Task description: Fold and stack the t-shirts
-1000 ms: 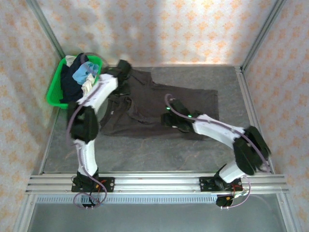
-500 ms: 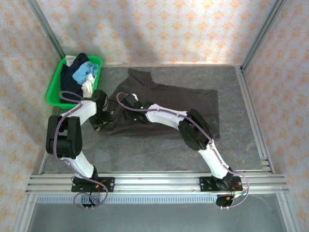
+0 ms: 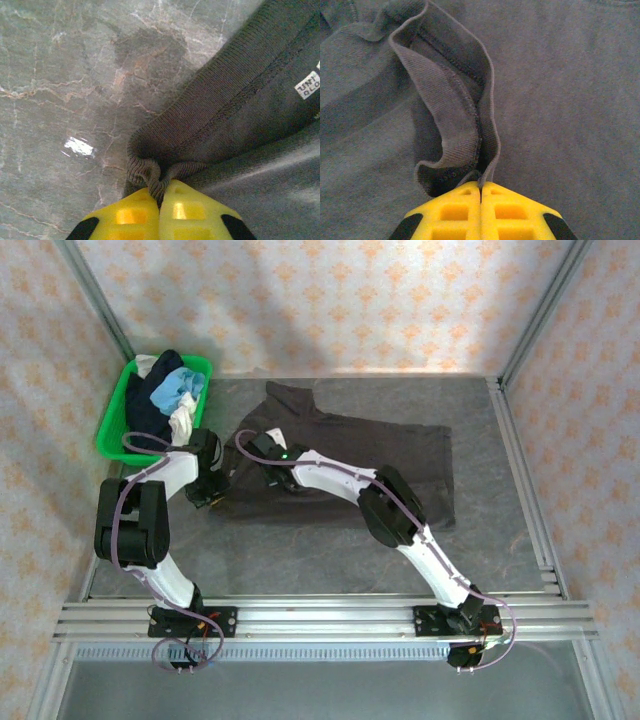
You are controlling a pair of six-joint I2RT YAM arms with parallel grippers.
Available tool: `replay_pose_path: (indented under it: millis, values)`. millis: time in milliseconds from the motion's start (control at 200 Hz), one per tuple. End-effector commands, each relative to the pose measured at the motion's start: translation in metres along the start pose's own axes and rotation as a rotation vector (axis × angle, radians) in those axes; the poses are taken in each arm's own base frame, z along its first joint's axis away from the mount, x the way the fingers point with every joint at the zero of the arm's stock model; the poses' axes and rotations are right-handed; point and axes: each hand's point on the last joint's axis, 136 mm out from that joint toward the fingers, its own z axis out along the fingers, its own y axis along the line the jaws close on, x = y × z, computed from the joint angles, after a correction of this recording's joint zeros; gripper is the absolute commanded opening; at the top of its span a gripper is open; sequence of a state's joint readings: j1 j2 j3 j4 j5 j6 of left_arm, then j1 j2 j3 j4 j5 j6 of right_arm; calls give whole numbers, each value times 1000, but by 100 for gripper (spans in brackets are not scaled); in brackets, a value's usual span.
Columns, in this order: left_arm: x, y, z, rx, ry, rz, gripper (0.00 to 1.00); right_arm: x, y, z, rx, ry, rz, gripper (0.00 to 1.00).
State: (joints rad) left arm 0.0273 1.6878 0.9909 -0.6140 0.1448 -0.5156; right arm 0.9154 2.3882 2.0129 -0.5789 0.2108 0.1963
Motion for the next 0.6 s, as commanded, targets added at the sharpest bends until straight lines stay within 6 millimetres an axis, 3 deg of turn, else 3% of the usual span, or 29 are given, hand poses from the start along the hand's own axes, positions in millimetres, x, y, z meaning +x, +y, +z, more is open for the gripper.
replay_pose_path:
  millis: [0,275,445,475,540,596]
  values:
    - [5,10,5,-26,13,-5,1,-24,-35,-21,30,-46,41,0]
    - [5,14,9,-46,16,-9,0,-25,-72,10,20,13,149,0]
    - [7,17,11,-55,22,-12,0,-29,-100,8,126,35,182,23]
    - [6,17,10,-55,22,-12,0,-31,-104,3,136,33,184,26]
    - [6,17,9,-55,20,-12,2,-33,-115,-9,170,19,188,44]
    - [5,17,8,-60,18,-12,7,-33,-122,-20,183,13,187,45]
